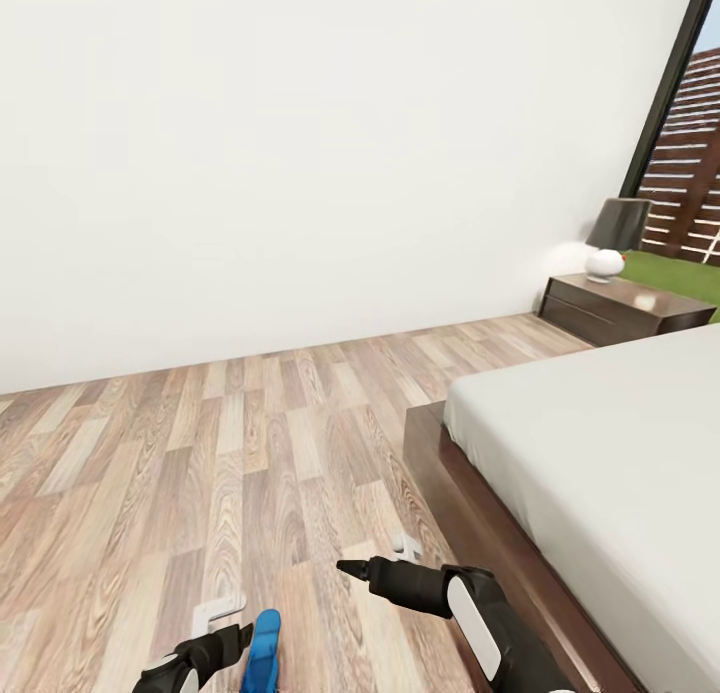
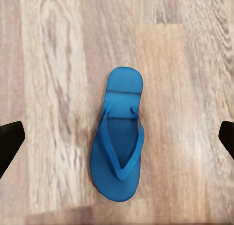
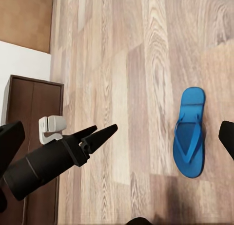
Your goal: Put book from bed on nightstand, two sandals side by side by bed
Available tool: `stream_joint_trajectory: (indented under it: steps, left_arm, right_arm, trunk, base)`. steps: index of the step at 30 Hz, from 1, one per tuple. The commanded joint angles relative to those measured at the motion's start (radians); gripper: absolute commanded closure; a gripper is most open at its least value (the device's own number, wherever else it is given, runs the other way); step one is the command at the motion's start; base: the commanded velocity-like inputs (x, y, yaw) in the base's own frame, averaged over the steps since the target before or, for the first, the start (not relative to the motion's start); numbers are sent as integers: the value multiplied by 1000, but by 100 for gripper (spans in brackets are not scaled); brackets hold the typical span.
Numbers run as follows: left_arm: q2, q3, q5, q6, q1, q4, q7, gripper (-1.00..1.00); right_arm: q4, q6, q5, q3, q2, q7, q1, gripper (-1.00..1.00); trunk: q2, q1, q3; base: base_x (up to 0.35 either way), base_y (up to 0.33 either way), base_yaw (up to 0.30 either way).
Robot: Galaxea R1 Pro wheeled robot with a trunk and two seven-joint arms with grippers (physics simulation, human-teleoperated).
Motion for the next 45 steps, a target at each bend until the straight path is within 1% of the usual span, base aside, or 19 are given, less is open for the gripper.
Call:
stream_joint_trajectory:
  steps: [1,45]
  left_arm:
    - [-1,3,10,6,0,-2,0,-100]
    - [-7,1,10,4,0,-2,-2,-100]
  right_arm:
    - [-1,6,-5,0,0,-1,0,-100]
    - [0,6,-5,0,0,-1,0,-100]
  trunk:
    - [-1,0,-5]
    - [-11,20,-175]
  base:
    - [0,0,0]
    - [0,0,0]
